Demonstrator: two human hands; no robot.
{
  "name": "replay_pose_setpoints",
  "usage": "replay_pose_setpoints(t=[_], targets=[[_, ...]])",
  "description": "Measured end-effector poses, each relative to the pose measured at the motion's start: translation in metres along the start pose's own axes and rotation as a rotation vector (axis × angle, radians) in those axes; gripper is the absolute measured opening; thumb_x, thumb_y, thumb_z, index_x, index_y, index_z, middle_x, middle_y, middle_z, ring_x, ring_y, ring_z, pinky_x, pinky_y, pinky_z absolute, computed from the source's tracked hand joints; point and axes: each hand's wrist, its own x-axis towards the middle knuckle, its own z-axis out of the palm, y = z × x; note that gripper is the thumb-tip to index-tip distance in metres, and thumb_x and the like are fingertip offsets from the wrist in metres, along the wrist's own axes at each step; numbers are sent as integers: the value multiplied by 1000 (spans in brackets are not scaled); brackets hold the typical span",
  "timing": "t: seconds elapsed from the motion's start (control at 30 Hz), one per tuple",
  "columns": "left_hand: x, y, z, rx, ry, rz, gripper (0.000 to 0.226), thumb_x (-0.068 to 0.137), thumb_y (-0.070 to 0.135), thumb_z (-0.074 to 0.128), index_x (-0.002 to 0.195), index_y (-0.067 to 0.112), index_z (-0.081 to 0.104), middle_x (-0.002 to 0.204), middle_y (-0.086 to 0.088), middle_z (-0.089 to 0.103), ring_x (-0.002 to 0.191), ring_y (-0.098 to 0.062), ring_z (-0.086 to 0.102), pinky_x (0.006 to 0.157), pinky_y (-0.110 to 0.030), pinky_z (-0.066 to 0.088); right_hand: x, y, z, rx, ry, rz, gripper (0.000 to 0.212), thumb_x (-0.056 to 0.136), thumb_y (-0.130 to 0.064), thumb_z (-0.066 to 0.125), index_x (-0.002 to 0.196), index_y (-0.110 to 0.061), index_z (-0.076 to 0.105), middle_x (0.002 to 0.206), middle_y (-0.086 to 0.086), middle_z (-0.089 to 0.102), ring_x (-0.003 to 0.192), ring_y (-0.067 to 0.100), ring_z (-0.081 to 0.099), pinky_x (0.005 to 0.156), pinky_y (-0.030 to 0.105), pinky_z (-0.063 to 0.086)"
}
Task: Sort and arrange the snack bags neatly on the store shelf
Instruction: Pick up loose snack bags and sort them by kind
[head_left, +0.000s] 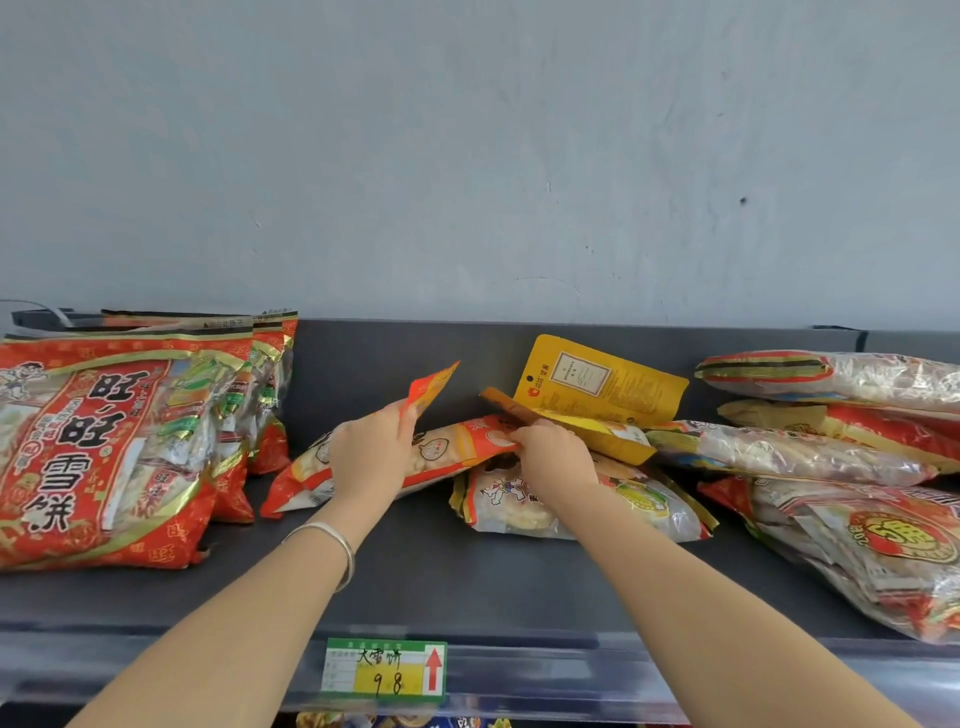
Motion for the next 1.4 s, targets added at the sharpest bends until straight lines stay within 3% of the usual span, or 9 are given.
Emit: replay_pose_setpoints(t=[0.27, 0.4, 0.63, 0.73, 0.83, 0.97, 1.1, 1.27, 1.4], targets=[[10, -21, -17, -498, 79, -160, 39, 100, 34, 36, 101, 6, 63, 93, -8, 66, 93, -28, 61, 77, -36, 45, 5, -58, -24, 255, 289, -274, 29, 96, -6, 50, 119, -8, 67, 136, 6, 52, 117, 32, 55, 95, 39, 49], [21, -24, -30, -732, 103, -207, 39, 94, 48, 39, 101, 20, 66, 96, -2, 70, 95, -27, 64, 86, -51, 50, 10, -97, -45, 395, 345, -336, 27, 96, -7, 50, 117, -7, 67, 158, 4, 22, 125, 32, 52, 96, 39, 49], [15, -46, -38, -759, -141, -149, 40, 94, 40, 50, 131, 23, 52, 121, 3, 62, 114, -18, 57, 99, -42, 46, 1, -120, -42, 824, 469, -43, 93, 87, 12, 52, 153, -34, 5, 157, -1, -27, 116, 11, 44, 75, 35, 56], [13, -55, -36, -670, -289, -138, 46, 91, 37, 56, 134, 24, 46, 123, 12, 53, 115, -12, 52, 96, -37, 45, 10, -124, -37, 995, 450, 122, 83, 95, -8, 56, 154, -27, 1, 161, 6, -8, 109, -2, 39, 86, 25, 49], [9, -65, -32, -543, -390, -60, 32, 94, 41, 46, 124, 34, 55, 117, 9, 63, 109, -16, 60, 90, -35, 48, 14, -131, -28, 1124, 51, 259, 51, 96, -19, 48, 144, -21, 33, 138, 11, 49, 119, 25, 54, 88, 34, 49], [6, -67, -36, -223, -373, -18, 48, 100, 46, 23, 124, 21, 56, 113, -7, 64, 101, -29, 59, 82, -36, 46, -1, -137, -13, 1181, -235, 130, 82, 85, -13, 58, 149, -34, 11, 130, 0, 54, 106, 20, 52, 73, 30, 43], [9, -56, -39, -44, -266, -55, 50, 100, 45, 18, 107, 14, 56, 108, -15, 62, 99, -39, 57, 79, -40, 43, -2, -135, -14, 1133, -75, 304, 49, 95, -30, 47, 141, -23, 34, 132, 7, 55, 110, 27, 55, 82, 37, 47], [15, -23, -53, -190, -141, -117, 52, 100, 47, 19, 115, 15, 57, 113, -15, 60, 105, -40, 54, 80, -40, 40, 4, -112, -30, 842, 178, 274, 32, 97, -19, 38, 124, -15, 54, 120, 11, 62, 110, 33, 57, 94, 43, 48], [9, -16, -41, -468, -466, -80, 67, 86, 74, 22, 134, 34, 47, 135, -2, 53, 127, -30, 46, 103, -45, 38, 4, -103, -26, 978, 133, 274, 32, 94, -30, 46, 124, -20, 50, 116, 5, 63, 105, 26, 59, 93, 44, 50]])
